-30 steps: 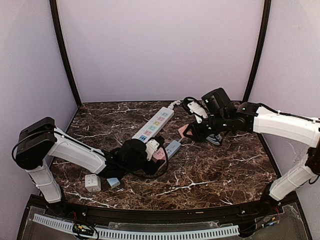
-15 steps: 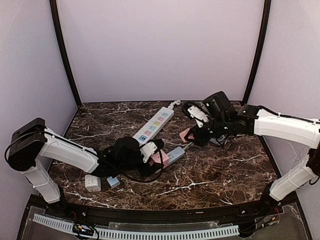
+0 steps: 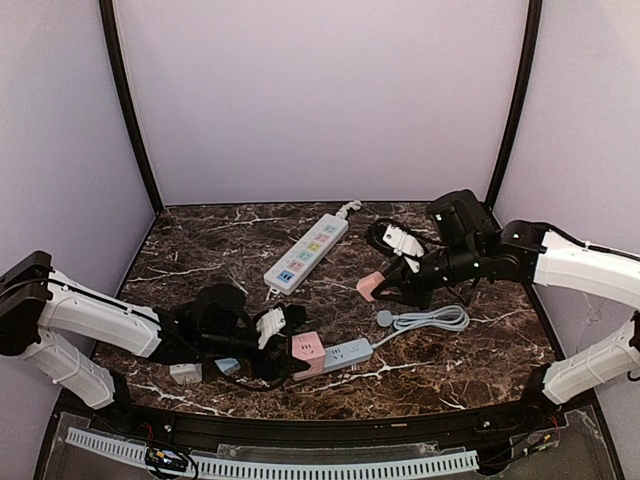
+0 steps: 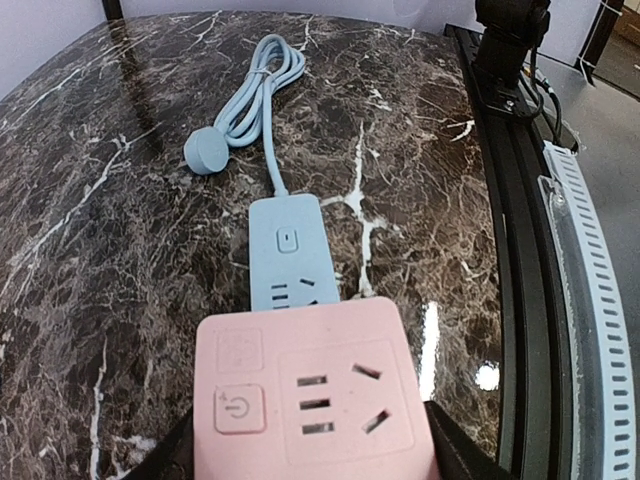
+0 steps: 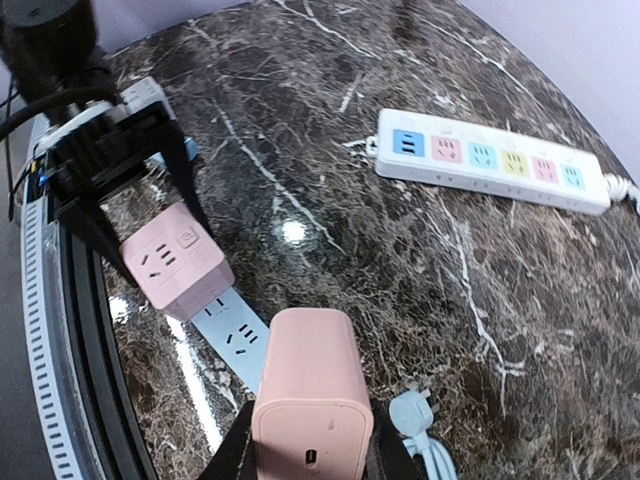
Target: Insert the plug
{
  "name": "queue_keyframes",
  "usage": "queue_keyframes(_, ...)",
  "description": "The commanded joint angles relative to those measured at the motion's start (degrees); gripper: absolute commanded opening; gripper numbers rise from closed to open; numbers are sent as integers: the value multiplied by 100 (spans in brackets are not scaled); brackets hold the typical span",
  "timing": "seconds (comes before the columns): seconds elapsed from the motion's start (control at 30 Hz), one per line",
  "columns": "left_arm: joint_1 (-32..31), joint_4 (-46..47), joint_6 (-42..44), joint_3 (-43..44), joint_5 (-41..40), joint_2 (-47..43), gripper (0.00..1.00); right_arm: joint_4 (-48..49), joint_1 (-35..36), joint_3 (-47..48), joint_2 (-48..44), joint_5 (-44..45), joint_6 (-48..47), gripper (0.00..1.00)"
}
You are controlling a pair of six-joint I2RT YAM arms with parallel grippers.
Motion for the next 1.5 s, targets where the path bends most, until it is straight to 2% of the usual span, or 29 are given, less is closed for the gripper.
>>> queue_keyframes(0.0,-4,231,28,-316,175,-206,57,220,495,-175,-120,-279,-1003,0)
queue_keyframes(0.13,-2,508,-127,-515,-95,-54,64,-44,934,-132,269,-231,-1844,0)
queue_keyframes(0.3,4,751,-240,-707,-352,-66,90,-580,1028,429,918,41,-2181,0)
queue_keyframes(0.4,5,851,-264,-824,-470,-278,98,-966,1050,828,1381,176,-2377,0)
queue_keyframes(0.57,25,895,-383,-1065,-748,-853,99,-1643,1069,1380,2006,454,-2729,0)
queue_keyframes(0.7,92,1087,-588,-1411,-1261,-1710,99,-1990,1083,1779,2470,410,-2852,0)
queue_keyframes(0.87,177,980,-902,-1824,-2603,-2670,99,-2247,1166,2175,2961,523,-2886,0)
queue_keyframes(0.97,318,809,-1019,-1945,-3018,-3183,99,-2429,1253,2402,3193,519,-2920,0)
queue_keyframes(1.17,382,561,-1204,-2051,-3511,-3517,99,-2603,1323,2709,3474,586,-2983,0)
queue_keyframes(1.47,392,542,-1235,-2042,-3700,-3403,99,-2768,1343,3028,3828,635,-3036,0)
